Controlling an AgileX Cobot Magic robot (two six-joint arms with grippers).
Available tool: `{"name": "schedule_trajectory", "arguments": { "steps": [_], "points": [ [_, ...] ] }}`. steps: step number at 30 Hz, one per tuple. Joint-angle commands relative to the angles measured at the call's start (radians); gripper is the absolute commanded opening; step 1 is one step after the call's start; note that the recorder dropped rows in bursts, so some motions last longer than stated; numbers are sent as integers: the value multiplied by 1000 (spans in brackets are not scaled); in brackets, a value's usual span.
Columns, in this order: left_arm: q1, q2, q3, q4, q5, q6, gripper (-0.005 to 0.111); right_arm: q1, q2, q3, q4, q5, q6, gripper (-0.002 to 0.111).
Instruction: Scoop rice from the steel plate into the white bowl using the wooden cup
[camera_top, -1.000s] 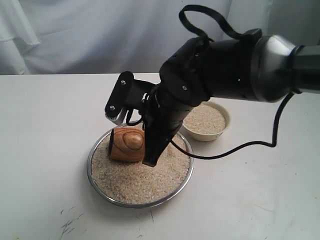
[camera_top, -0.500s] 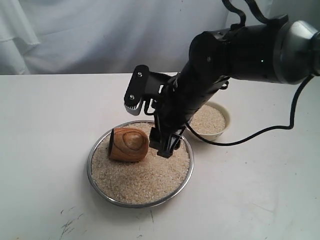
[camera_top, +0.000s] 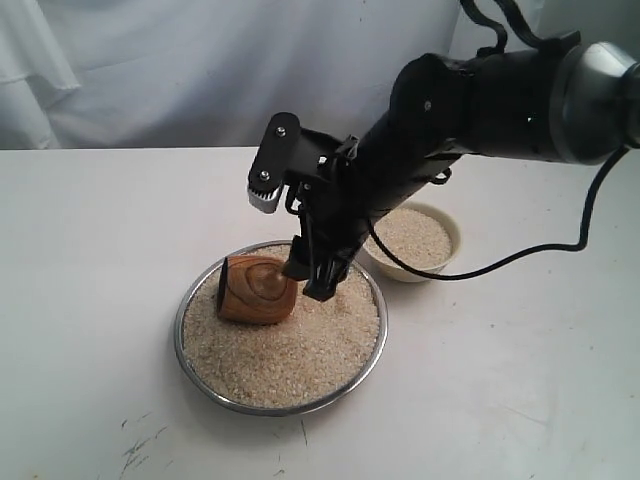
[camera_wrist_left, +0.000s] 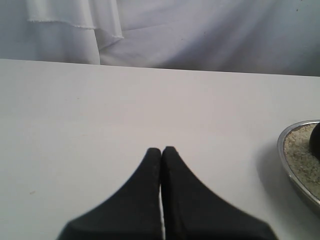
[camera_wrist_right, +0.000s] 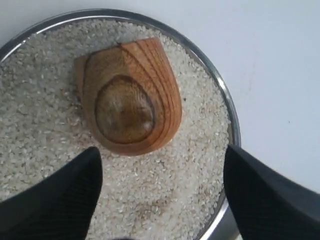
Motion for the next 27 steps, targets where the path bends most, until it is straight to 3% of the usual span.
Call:
{"name": "schedule_trajectory", "arguments": {
  "steps": [1,6,12,27],
  "points": [
    [-3,-4,5,1,-13,0,0,-42,7,-1,236,-20,-263,64],
    [-3,-4,5,1,-13,0,0,-59,64,-1,354,-14,-414,75],
    [-3,-4,5,1,-13,0,0,-59,89,-1,423,44,-549,75],
    [-3,-4,5,1,-13,0,0,-59,167,-50,530,56,-641,75]
  ]
}}
